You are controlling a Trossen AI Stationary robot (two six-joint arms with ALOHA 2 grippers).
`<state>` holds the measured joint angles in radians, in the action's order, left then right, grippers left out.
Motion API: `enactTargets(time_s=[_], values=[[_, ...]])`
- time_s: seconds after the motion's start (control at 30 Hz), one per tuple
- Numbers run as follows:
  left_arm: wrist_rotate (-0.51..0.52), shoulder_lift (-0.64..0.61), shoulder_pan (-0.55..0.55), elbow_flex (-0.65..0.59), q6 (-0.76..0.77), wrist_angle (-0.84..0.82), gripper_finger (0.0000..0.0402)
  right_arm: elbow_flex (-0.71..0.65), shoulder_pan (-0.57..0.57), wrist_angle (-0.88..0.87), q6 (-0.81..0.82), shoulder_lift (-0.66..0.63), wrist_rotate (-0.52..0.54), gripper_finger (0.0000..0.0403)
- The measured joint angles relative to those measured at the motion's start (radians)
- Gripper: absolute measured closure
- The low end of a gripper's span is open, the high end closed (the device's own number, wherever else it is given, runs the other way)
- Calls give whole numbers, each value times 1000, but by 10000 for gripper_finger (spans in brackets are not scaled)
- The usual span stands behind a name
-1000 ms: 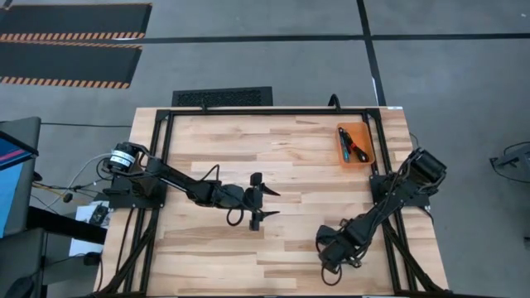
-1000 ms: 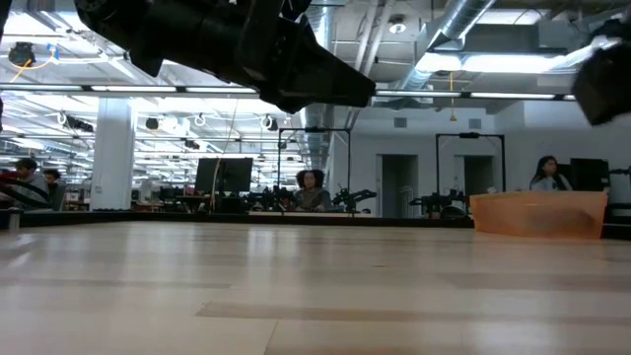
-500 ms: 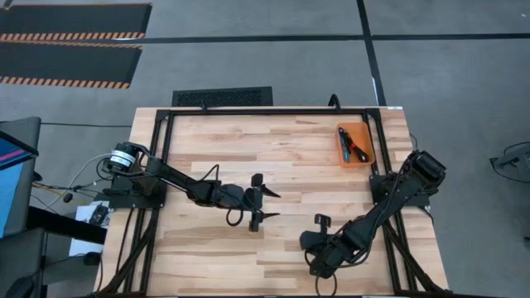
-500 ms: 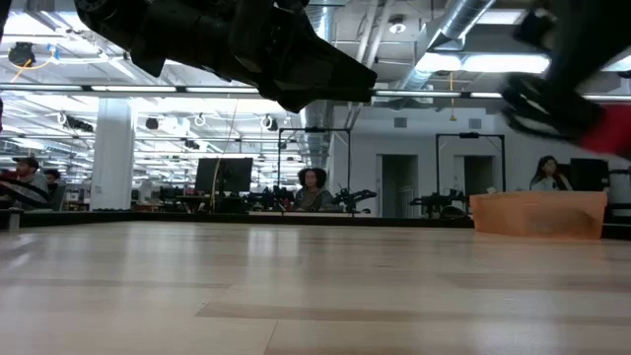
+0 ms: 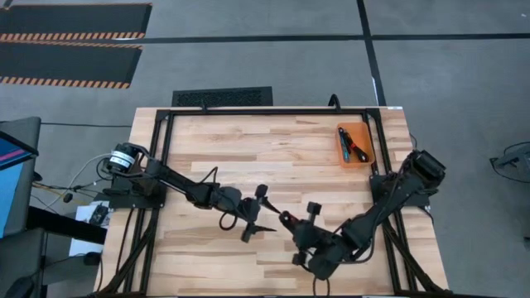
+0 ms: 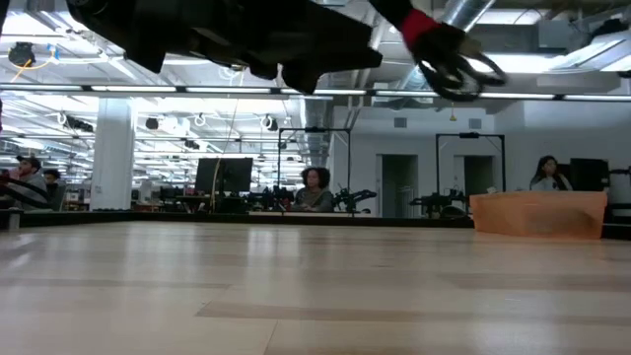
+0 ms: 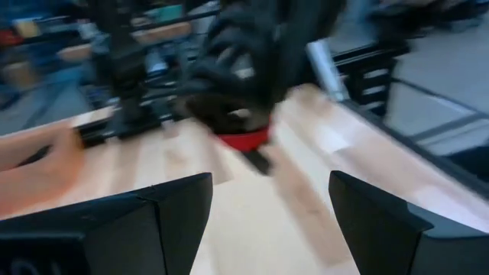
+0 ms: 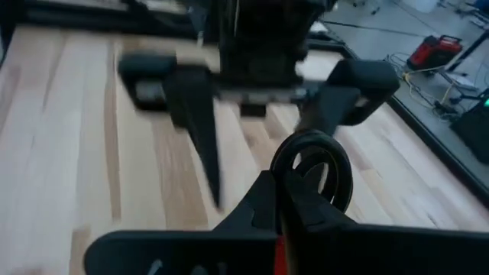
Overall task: Pick and place USB-C Cables
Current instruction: Put the black charger cable into the orange bin
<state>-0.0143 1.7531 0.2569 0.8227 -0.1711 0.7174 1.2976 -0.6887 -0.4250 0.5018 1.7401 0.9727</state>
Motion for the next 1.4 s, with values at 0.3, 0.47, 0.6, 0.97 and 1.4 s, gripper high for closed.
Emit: enactTargets(time_s=[0.3, 0.47, 0.6, 0.97, 1.4], values=[[95, 0, -5, 0, 38, 0, 148, 0, 61, 183, -37, -1, 51, 393], [45, 0, -2, 0, 36, 26, 150, 0, 76, 201, -39, -1, 51, 392], [45, 0, -2, 0, 53, 42, 182, 0, 73, 203, -39, -1, 51, 392], [48, 0, -4, 0, 52, 31, 384, 0, 60, 219, -46, -1, 45, 392], [46, 0, -14, 0, 18, 37, 398, 0, 56, 233, -76, -1, 14, 352]])
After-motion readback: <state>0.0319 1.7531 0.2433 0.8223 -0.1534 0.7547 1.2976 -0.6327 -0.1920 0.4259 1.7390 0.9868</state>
